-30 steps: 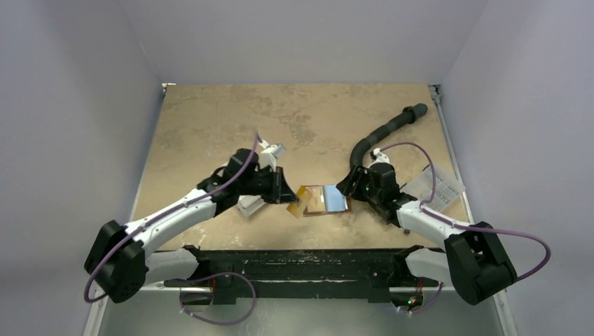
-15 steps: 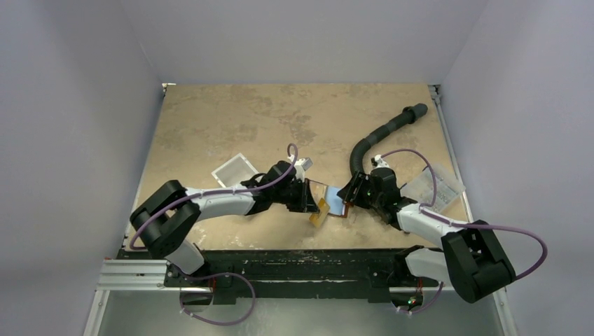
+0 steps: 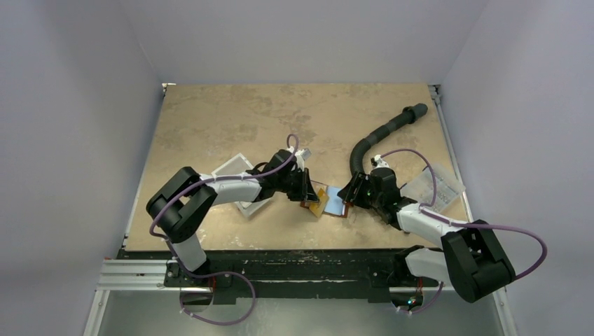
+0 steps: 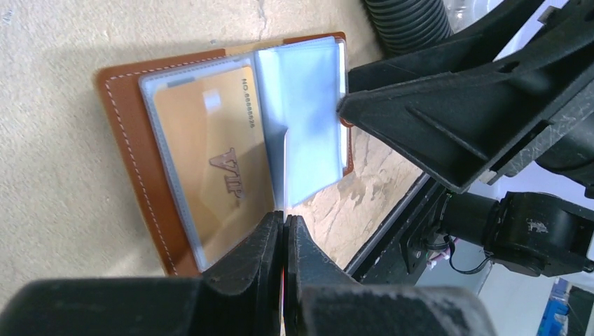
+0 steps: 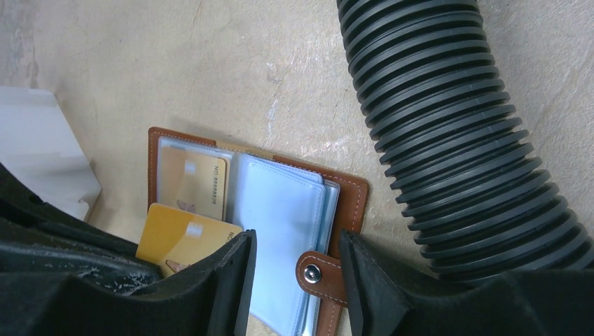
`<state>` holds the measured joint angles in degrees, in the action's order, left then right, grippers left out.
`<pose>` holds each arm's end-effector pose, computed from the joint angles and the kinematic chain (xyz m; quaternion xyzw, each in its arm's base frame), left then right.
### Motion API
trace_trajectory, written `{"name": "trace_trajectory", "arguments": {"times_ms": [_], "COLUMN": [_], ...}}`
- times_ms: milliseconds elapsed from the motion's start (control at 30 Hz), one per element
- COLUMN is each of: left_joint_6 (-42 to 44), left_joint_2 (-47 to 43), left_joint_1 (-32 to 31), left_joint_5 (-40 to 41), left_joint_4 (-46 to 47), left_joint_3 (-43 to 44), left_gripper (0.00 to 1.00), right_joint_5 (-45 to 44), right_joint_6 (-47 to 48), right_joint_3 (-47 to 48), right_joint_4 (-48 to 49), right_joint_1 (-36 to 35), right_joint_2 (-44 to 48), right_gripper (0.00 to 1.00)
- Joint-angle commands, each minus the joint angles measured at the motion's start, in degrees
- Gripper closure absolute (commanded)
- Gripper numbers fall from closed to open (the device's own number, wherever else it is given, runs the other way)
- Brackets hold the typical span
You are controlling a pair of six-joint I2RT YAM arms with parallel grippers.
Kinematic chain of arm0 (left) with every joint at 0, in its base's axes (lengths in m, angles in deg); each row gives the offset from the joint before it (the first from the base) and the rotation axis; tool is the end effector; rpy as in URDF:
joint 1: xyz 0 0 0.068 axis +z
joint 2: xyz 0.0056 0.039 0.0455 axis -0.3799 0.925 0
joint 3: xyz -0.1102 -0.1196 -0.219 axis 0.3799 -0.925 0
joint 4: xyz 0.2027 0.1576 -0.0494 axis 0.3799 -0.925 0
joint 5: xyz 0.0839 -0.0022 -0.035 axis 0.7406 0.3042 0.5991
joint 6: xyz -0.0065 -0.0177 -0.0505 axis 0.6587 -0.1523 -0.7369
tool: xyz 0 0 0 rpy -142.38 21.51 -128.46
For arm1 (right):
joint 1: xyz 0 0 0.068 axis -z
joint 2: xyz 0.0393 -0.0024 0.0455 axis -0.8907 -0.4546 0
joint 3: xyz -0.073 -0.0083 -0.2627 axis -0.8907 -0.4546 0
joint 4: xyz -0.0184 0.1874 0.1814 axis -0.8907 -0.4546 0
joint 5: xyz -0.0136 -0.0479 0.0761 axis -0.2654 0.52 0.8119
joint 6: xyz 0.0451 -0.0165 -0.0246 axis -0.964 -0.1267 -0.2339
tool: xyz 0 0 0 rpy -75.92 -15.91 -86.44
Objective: Put the credit cards into the card holder
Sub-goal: Insert the credit card into the card holder.
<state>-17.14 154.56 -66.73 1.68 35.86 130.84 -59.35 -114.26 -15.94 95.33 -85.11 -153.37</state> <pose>0.2385 -0.2516 0.1595 0.0588 0.8958 -0.4086 0.1648 0.1994 0.0860 0.1464 0.1228 0.8901 0.2757 0.3415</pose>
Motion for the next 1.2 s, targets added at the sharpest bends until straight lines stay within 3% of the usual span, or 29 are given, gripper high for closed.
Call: {"name": "trace_trajectory", "arguments": {"times_ms": [0,667,1000,1167], "left_joint_6": [1.7,2.2,-0.2,0.6], "left_joint_2": [1.4,2.4,6.1,7.1], "left_joint_1": [1.4,4.5,4.5,4.5], "left_joint_5": [-3.3,-4.5,-12.0,-11.6], "left_joint_4": [1.2,4.0,12.1,10.6], "left_joint_3": [2.4,0.5,-1.0,-0.1], "left_gripper": [1.00,1.00,1.00,1.00], "right_joint_5": [-0.4,0.1,0.1,0.2], "right_joint_6": [1.5,2.2,2.7,2.7], "right_joint_3": [0.5,0.4,0.6,0.6], "right_joint_4": [-0.5,-0.1,-0.2,0.0], "right_joint_1": [0.1,0.1,0.1,0.0], "right_joint_2": [-0.5,-0.4,-0.7,-0.8], "right_gripper": [0.46,0.45,0.46,0.46]}}
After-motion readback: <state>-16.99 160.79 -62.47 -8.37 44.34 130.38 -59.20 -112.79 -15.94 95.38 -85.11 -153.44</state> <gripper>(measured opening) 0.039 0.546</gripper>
